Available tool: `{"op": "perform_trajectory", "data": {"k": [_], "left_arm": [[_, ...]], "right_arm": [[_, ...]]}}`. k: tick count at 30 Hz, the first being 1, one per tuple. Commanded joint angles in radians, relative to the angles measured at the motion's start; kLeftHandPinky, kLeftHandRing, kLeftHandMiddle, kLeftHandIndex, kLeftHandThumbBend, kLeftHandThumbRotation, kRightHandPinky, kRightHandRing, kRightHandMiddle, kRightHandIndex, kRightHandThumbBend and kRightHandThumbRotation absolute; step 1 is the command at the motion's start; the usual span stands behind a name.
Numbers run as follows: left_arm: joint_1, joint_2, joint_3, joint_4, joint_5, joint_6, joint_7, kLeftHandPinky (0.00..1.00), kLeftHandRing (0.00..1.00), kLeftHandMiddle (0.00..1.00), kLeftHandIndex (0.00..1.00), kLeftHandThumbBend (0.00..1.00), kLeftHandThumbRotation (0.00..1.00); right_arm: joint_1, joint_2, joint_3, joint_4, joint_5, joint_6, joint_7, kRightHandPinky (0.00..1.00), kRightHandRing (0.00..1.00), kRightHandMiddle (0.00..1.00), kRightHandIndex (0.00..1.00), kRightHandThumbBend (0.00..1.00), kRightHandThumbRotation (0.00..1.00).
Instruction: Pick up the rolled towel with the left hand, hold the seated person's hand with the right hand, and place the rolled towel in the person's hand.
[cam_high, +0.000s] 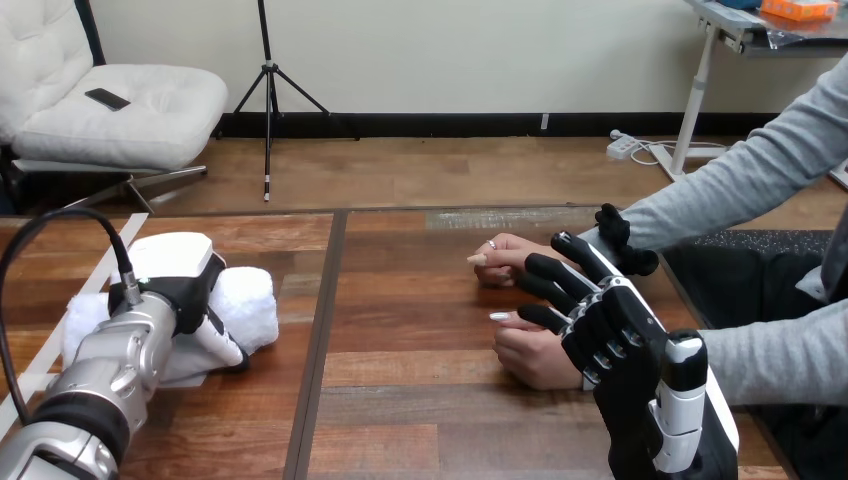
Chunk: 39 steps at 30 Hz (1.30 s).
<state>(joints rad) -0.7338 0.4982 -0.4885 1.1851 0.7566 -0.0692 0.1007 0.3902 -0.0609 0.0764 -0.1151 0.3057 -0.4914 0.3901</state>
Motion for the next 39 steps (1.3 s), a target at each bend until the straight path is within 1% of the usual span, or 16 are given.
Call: {"op": "perform_trajectory", "data": {"k": [1, 6, 9, 14, 17, 20, 35, 39], "left_arm": [[-0.063, -0.009, 0.018, -0.034, -0.024, 0.003, -0.007, 0.32, 0.42, 0.51, 0.56, 0.80, 0.00], [-0.063, -0.007, 0.027, -0.044, -0.047, 0.005, -0.019, 0.30, 0.39, 0.46, 0.51, 0.76, 0.00], [-0.063, -0.005, 0.025, -0.045, -0.052, 0.005, -0.023, 0.30, 0.39, 0.45, 0.49, 0.76, 0.00], [-0.063, -0.005, 0.027, -0.045, -0.058, 0.009, -0.027, 0.32, 0.40, 0.46, 0.46, 0.76, 0.00], [-0.064, -0.007, 0.035, -0.047, -0.070, 0.017, -0.042, 0.34, 0.42, 0.47, 0.45, 0.76, 0.00], [-0.059, -0.006, 0.041, -0.058, -0.077, 0.016, -0.045, 0.35, 0.43, 0.48, 0.45, 0.76, 0.00], [-0.044, 0.008, 0.052, -0.070, -0.097, -0.020, -0.032, 0.35, 0.42, 0.48, 0.46, 0.74, 0.00], [-0.034, 0.011, 0.061, -0.072, -0.105, -0.042, -0.009, 0.35, 0.42, 0.48, 0.46, 0.74, 0.00]], "right_arm": [[-0.034, 0.003, -0.004, -0.045, 0.013, -0.019, 0.007, 0.84, 0.87, 0.86, 0.89, 0.89, 1.00], [-0.036, 0.004, -0.003, -0.044, 0.010, -0.016, 0.002, 0.86, 0.87, 0.86, 0.89, 0.89, 1.00], [-0.038, 0.006, -0.003, -0.042, 0.007, -0.017, 0.000, 0.86, 0.87, 0.86, 0.88, 0.90, 1.00], [-0.041, 0.008, -0.003, -0.040, 0.001, -0.019, -0.005, 0.87, 0.86, 0.85, 0.88, 0.89, 1.00], [-0.042, 0.007, -0.003, -0.040, 0.001, -0.019, -0.004, 0.87, 0.86, 0.85, 0.88, 0.89, 1.00], [-0.042, 0.007, -0.003, -0.041, 0.001, -0.017, -0.005, 0.87, 0.86, 0.85, 0.88, 0.89, 1.00], [-0.049, 0.009, -0.003, -0.034, -0.002, -0.019, -0.007, 0.87, 0.86, 0.85, 0.88, 0.89, 1.00], [-0.050, 0.009, -0.003, -0.032, -0.008, -0.020, -0.009, 0.86, 0.85, 0.85, 0.88, 0.89, 1.00]]}}
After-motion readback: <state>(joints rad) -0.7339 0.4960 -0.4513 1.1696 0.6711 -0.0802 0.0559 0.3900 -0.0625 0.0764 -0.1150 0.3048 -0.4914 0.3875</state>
